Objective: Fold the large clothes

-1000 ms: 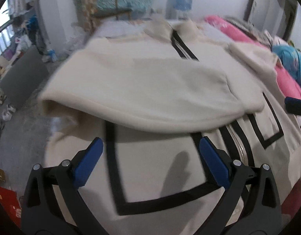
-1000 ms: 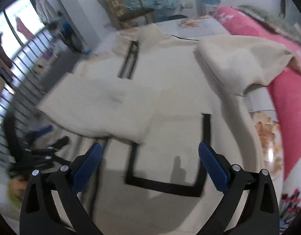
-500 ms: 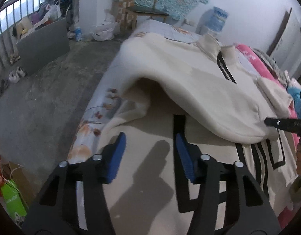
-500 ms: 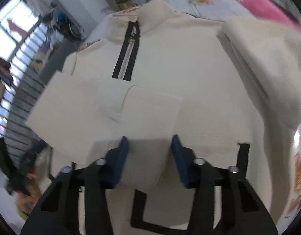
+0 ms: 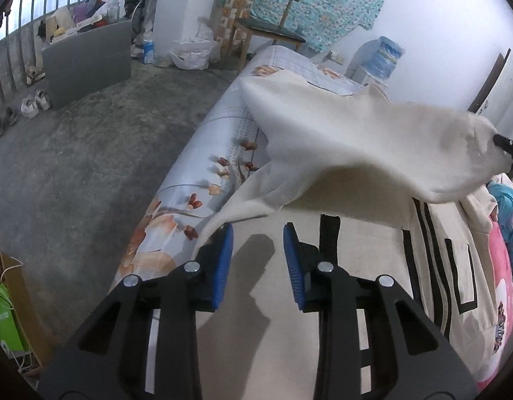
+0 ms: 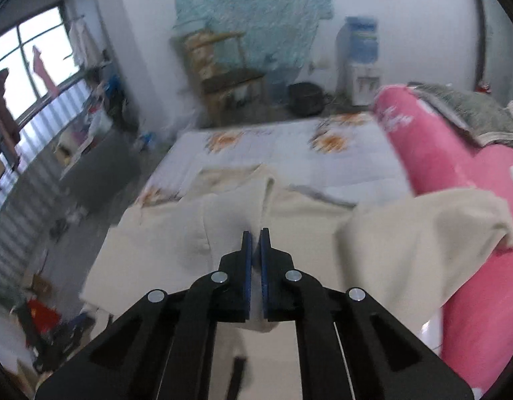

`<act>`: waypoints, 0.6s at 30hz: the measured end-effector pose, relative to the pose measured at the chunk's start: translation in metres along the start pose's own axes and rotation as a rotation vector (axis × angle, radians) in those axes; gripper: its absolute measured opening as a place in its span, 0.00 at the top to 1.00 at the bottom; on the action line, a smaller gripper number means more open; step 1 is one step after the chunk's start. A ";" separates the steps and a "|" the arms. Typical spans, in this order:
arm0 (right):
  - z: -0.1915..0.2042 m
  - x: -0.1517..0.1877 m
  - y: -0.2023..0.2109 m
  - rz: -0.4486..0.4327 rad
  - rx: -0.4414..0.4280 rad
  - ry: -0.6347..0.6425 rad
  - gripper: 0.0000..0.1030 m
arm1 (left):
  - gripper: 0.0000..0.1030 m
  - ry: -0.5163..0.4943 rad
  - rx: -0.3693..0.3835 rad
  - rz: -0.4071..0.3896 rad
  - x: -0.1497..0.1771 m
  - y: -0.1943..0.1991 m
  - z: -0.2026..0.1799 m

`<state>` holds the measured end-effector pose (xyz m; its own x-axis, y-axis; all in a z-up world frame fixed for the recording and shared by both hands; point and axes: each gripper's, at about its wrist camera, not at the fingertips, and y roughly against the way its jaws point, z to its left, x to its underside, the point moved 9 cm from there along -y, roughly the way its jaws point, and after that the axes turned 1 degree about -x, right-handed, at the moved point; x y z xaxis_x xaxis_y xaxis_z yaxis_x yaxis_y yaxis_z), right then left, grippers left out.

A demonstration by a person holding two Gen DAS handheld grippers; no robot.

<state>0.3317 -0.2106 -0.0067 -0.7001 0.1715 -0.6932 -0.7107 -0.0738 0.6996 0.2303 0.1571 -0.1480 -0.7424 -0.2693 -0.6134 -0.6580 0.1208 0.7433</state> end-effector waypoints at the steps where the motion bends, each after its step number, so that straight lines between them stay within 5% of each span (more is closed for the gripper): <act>1: -0.012 0.001 -0.006 0.011 0.020 -0.013 0.95 | 0.70 0.003 0.000 -0.001 0.000 0.000 0.000; 5: -0.042 0.032 -0.049 0.138 0.000 -0.092 0.95 | 0.71 0.005 -0.005 -0.004 -0.001 -0.001 0.001; 11: -0.052 0.041 -0.062 0.169 -0.106 -0.181 0.94 | 0.71 0.003 -0.009 -0.003 -0.003 -0.001 0.001; 15: -0.086 0.057 -0.070 0.212 -0.046 -0.246 0.72 | 0.71 0.006 -0.005 -0.002 -0.003 -0.001 0.000; 18: -0.100 0.071 -0.071 0.218 -0.042 -0.293 0.67 | 0.71 0.003 -0.009 -0.002 -0.002 -0.001 0.000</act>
<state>0.3252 -0.2910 -0.1229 -0.7903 0.4209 -0.4453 -0.5534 -0.1784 0.8136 0.2328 0.1580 -0.1477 -0.7404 -0.2721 -0.6146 -0.6586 0.1113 0.7442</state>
